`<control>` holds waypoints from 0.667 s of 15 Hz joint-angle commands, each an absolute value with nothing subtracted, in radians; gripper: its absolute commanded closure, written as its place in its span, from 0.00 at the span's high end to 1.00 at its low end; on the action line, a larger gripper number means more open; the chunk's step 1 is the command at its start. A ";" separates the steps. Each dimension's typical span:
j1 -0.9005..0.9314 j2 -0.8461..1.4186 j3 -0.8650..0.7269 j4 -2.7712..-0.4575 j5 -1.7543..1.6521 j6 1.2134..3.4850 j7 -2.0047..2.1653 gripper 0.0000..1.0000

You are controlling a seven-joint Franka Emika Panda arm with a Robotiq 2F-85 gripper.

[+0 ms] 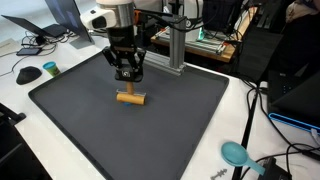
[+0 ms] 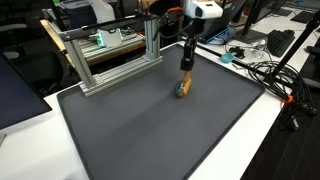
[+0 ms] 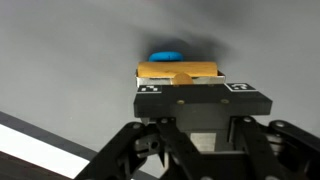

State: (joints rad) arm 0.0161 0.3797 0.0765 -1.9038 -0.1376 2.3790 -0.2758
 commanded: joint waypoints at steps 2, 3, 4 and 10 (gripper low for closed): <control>0.032 0.398 0.097 -1.918 -0.105 2.360 -0.270 0.22; 0.031 0.396 0.099 -1.923 -0.100 2.380 -0.271 0.22; 0.028 0.390 0.105 -1.929 -0.091 2.390 -0.279 0.22; 0.033 0.315 0.091 -1.956 -0.082 2.350 -0.197 0.22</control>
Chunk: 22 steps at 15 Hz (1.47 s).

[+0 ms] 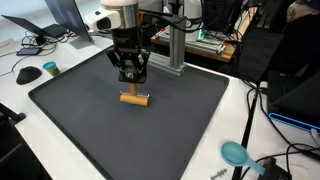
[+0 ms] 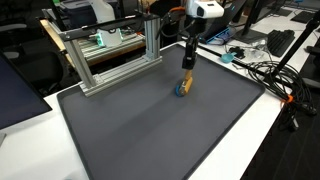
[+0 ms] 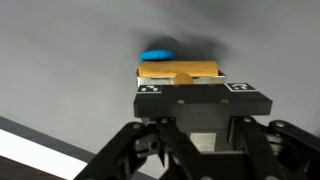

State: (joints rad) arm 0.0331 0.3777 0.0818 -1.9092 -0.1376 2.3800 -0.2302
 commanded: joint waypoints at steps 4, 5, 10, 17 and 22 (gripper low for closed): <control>0.016 0.216 0.085 -2.008 0.007 2.345 -0.123 0.22; 0.013 0.193 0.078 -2.009 0.035 2.322 -0.086 0.22; 0.011 0.140 0.031 -1.978 0.083 2.210 0.101 0.22; 0.022 0.109 0.006 -1.981 0.117 2.173 0.429 0.22; 0.031 0.137 0.007 -1.964 0.087 2.200 0.559 0.47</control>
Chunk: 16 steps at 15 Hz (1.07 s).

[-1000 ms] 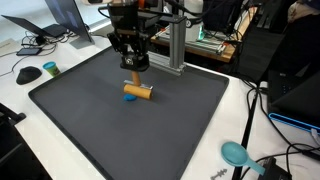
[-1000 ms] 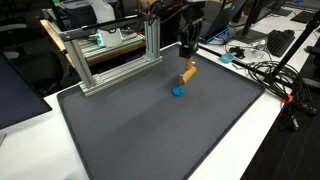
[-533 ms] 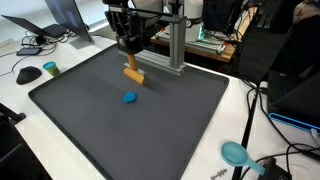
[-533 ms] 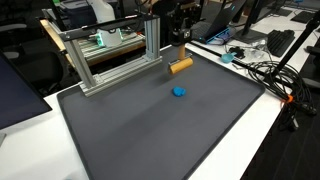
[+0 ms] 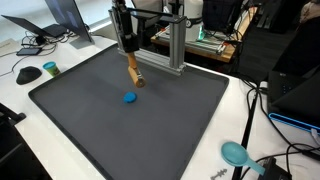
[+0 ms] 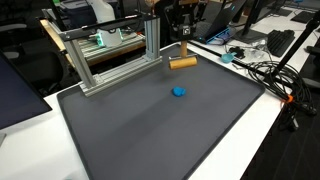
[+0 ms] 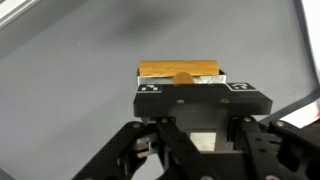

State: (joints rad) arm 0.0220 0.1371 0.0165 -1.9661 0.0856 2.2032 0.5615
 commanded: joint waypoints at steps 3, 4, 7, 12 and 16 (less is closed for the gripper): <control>0.038 0.130 0.009 -1.965 0.087 2.216 0.623 0.47; 0.038 0.128 0.009 -1.966 0.087 2.216 0.627 0.47; 0.044 0.166 0.005 -1.945 0.077 2.232 0.698 0.22; 0.038 0.220 -0.012 -1.941 0.102 2.289 0.782 0.22; 0.041 0.258 -0.033 -1.935 0.091 2.340 0.834 0.22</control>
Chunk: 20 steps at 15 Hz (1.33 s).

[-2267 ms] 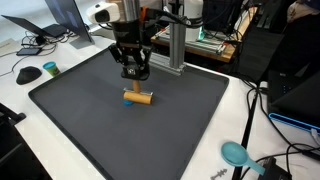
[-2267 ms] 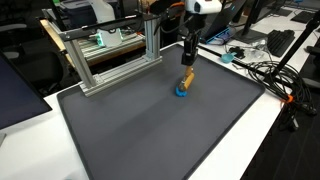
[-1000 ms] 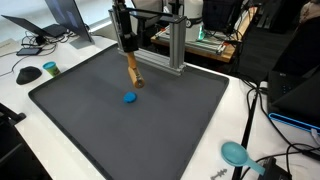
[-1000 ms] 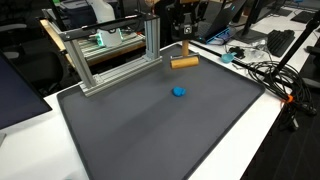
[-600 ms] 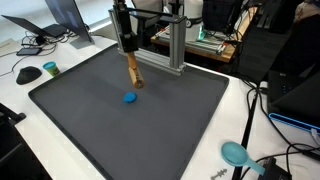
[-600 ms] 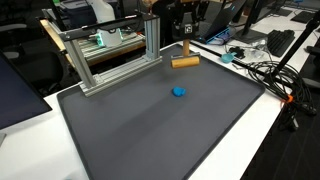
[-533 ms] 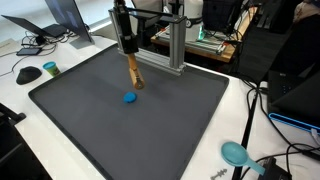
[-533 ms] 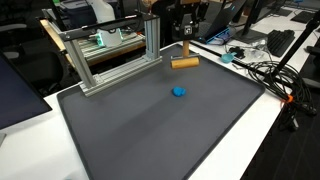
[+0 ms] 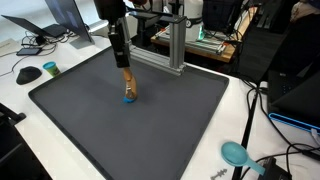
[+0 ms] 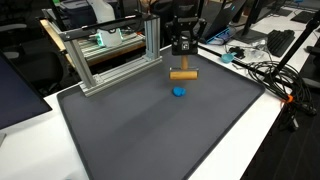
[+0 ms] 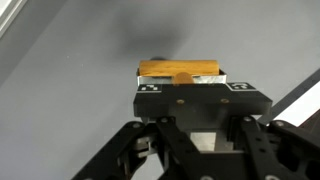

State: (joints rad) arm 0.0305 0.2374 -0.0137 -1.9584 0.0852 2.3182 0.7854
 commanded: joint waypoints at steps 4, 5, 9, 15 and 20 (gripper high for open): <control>0.049 0.290 -0.048 -1.921 0.075 2.343 0.886 0.22; 0.051 0.297 -0.050 -1.918 0.071 2.342 0.896 0.22; 0.061 0.328 -0.061 -1.896 0.052 2.351 0.941 0.22; 0.072 0.375 -0.077 -1.855 0.039 2.340 0.984 0.22; 0.077 0.413 -0.084 -1.822 0.033 2.324 0.992 0.22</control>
